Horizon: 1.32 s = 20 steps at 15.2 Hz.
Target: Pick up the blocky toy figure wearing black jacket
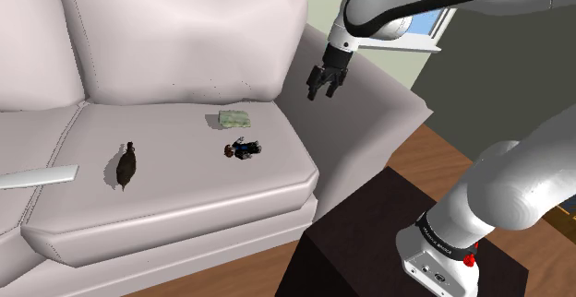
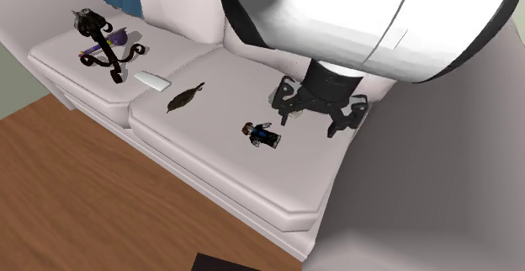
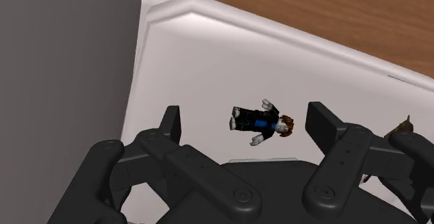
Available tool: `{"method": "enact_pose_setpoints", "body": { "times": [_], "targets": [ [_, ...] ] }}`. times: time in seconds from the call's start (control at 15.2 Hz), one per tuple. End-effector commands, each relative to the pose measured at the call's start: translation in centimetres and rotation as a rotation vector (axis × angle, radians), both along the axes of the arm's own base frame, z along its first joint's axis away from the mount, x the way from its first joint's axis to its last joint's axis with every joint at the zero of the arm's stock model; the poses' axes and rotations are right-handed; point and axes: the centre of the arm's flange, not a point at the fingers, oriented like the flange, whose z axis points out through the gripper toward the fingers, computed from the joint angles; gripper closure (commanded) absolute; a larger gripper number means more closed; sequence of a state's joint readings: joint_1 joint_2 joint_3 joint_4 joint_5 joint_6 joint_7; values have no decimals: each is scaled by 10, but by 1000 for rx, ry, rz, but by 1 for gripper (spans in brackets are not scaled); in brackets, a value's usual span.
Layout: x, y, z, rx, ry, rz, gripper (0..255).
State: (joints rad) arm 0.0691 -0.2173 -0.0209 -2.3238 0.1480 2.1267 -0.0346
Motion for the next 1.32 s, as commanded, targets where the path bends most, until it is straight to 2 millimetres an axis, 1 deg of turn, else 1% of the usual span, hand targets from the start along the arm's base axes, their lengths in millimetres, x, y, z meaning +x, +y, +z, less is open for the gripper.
{"method": "enact_pose_setpoints", "body": {
  "times": [0.0,0.59,1.25],
  "targets": [
    [11,10,-23,12,11,10,0],
    [73,46,-121,64,56,57,0],
    [135,96,-230,122,106,108,0]
  ]
}}
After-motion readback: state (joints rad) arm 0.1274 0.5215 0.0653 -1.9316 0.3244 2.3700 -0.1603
